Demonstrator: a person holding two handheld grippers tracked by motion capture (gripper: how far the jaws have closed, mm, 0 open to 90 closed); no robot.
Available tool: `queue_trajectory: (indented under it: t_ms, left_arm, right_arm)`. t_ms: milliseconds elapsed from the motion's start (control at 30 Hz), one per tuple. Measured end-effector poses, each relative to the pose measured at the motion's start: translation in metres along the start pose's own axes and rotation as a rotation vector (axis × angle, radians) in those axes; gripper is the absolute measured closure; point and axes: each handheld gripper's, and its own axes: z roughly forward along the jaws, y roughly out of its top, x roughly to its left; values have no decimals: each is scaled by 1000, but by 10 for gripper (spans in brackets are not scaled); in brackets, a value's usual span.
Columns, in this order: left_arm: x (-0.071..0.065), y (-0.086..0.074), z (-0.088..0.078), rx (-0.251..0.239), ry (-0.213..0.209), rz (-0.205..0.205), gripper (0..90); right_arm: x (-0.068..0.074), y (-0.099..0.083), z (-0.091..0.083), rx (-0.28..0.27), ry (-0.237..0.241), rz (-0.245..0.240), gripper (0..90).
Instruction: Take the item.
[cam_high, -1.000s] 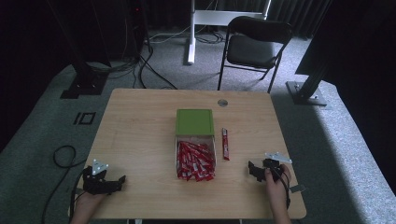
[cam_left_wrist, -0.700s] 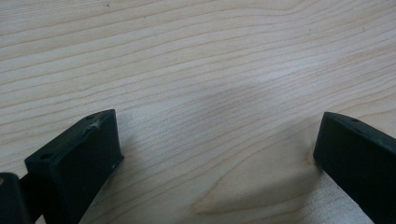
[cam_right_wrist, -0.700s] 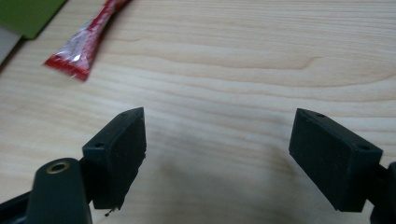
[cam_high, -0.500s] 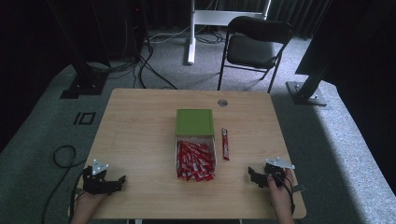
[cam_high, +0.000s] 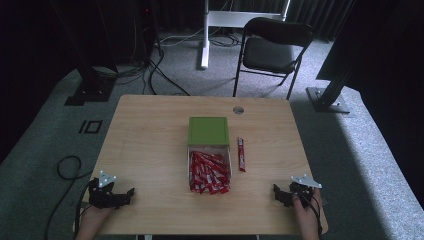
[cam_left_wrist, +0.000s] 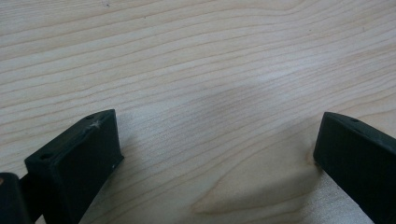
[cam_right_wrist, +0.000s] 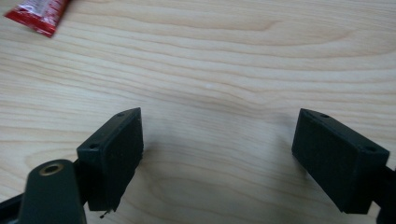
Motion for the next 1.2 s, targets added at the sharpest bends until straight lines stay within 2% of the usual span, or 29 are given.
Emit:
queue_trajectory:
  t_ms: [67, 167, 233, 367, 433, 600, 633, 667, 733, 767, 833, 900, 1200]
  left_arm:
    - [0, 0, 0, 0, 0, 0, 15]
    - [0, 0, 0, 0, 0, 0, 15]
    - [0, 0, 0, 0, 0, 0, 15]
    - [0, 0, 0, 1, -1, 1, 15]
    - [0, 0, 0, 1, -1, 1, 15]
    - [0, 0, 0, 1, 0, 1, 15]
    - [0, 0, 0, 1, -1, 1, 15]
    - [0, 0, 0, 1, 0, 1, 15]
    - [0, 0, 0, 1, 0, 1, 15]
    - [0, 0, 0, 1, 0, 1, 15]
    - [0, 0, 0, 1, -1, 1, 15]
    - [0, 0, 0, 1, 0, 1, 15]
    - [0, 0, 0, 1, -1, 1, 15]
  right_arm:
    - [-1, -1, -1, 5, -8, -10, 161]
    - [0, -2, -2, 5, 9, -32, 161]
    - [0, -2, -2, 7, 70, -91, 141]
    - [1, -3, -2, 11, 96, -119, 130]
    - [3, -3, -2, 13, 148, -170, 125]
    - [5, -3, -2, 15, 188, -208, 117]
    - [6, -3, -2, 16, 201, -221, 117]
    - [7, -3, -2, 16, 241, -260, 117]
    - [7, -4, -2, 16, 250, -270, 117]
    - [8, -3, -2, 17, 276, -293, 117]
    - [8, -3, -2, 17, 281, -298, 116]
    - [9, -3, -2, 18, 313, -328, 116]
    - [9, -3, -2, 18, 316, -330, 116]
